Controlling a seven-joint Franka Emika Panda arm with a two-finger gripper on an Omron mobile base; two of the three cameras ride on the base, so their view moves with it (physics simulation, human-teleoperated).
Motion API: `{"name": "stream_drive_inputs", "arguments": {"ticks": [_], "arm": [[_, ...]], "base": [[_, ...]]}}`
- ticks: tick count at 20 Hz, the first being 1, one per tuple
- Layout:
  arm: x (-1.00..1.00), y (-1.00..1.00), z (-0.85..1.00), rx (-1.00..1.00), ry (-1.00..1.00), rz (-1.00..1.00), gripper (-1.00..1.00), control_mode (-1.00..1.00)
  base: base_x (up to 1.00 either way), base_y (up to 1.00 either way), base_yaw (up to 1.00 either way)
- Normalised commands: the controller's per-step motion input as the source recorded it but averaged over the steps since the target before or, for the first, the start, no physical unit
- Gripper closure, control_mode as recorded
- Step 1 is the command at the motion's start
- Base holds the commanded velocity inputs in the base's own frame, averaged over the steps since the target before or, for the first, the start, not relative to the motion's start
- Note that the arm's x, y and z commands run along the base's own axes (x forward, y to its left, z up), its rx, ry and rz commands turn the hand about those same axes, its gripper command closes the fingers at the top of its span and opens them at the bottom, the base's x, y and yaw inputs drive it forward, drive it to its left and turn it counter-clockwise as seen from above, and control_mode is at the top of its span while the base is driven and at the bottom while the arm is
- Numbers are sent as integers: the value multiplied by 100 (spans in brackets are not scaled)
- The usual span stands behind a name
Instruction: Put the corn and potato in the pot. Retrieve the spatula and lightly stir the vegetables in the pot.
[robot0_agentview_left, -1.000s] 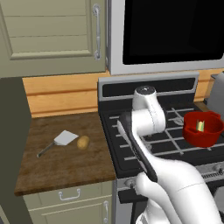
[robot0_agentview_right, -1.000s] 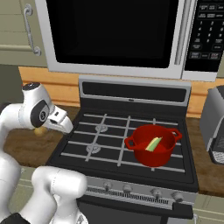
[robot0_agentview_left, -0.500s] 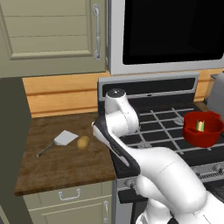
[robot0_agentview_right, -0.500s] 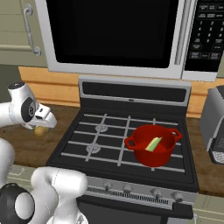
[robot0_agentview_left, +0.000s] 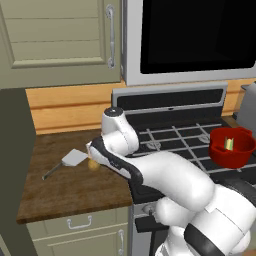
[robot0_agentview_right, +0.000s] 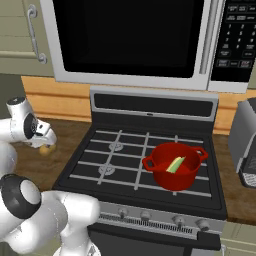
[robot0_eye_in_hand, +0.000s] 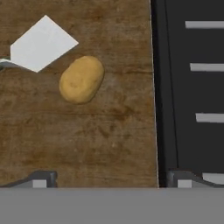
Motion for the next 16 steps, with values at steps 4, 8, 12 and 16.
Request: {"name": "stream_drive_inputs", "arguments": {"ticks": [4,8,12,16], "arm": [[25,19,-32,20,2,0,-100,-100],[23,23,-27,12,0,0,-100,-100],[29,14,-15,0,1,-1,-100,-100],[34,15,-22,0,1,-2,-100,-100]], "base": [[0,0,0],[0,0,0],[0,0,0],[0,0,0]]}}
